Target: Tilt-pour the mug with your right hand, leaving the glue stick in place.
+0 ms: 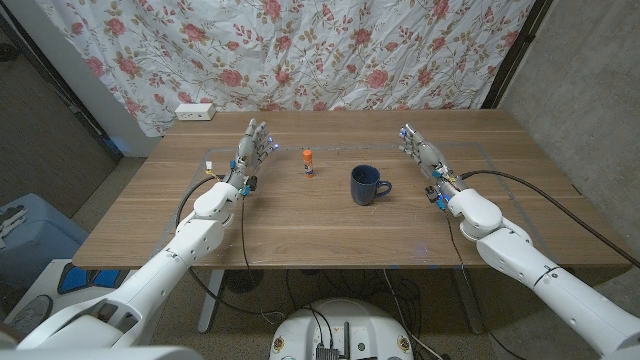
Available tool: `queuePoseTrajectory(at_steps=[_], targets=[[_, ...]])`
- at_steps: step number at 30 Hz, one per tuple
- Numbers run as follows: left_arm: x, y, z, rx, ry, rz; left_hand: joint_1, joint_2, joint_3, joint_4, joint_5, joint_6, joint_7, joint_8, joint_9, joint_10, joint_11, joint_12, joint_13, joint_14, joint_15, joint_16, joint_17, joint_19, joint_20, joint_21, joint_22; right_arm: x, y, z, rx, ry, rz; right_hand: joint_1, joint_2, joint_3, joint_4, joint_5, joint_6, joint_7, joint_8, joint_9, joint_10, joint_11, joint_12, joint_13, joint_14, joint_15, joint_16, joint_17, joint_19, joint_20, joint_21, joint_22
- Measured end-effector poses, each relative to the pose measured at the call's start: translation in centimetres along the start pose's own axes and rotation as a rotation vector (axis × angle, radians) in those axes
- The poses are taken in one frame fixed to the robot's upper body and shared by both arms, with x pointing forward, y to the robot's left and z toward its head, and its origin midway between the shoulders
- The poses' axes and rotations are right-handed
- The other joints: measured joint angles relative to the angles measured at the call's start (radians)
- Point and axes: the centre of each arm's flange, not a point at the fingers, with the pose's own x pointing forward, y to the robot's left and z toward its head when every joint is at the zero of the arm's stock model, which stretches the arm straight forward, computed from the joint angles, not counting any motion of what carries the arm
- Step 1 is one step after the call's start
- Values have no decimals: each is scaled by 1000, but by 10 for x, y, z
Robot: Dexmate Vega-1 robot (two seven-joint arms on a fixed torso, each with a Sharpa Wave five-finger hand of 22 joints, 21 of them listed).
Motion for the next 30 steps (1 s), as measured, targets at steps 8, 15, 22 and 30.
queuePoseTrajectory(at_steps=[8, 15, 22, 30], targets=[[0, 0, 0, 0, 0, 0, 0, 0, 0, 0, 0, 0, 0, 0, 0, 4, -4, 0, 0, 0, 0, 0, 0, 0, 0, 0, 0, -12, -5, 5, -63, 6, 29, 36, -36, -1, -37, 14, -34, 9, 0, 0, -52, 2, 0, 0, -36, 6, 0, -14, -30, 2, 0, 0], [0, 0, 0, 0, 0, -2, 0, 0, 3, -3, 0, 0, 0, 0, 0, 4, -4, 0, 0, 0, 0, 0, 0, 0, 0, 0, 0, -22, -7, 9, -112, 10, 57, 48, -47, 0, -55, 21, -82, 14, -4, 0, -70, -2, 0, 0, -55, 9, 0, -23, -49, 1, 0, 1], [0, 0, 0, 1, 0, -2, 0, 0, 3, -3, 0, 0, 0, 0, 0, 4, -4, 0, 0, 0, 0, 0, 0, 0, 0, 0, 0, -29, -5, 12, -163, 13, 78, 75, -58, -1, -70, 30, -137, 13, -4, 5, -102, -6, 0, 0, -73, 12, 0, -31, -73, -2, 0, 3], [0, 0, 0, 0, 0, -1, 0, 0, 3, -3, 0, 0, 0, 0, 0, 4, -4, 0, 0, 0, 0, 0, 0, 0, 0, 0, 0, -35, 0, 14, -224, 17, 93, 90, -74, -1, -84, 43, -188, 20, -4, 5, -131, 2, 0, 0, -103, 20, 0, -37, -113, 2, 0, 3]])
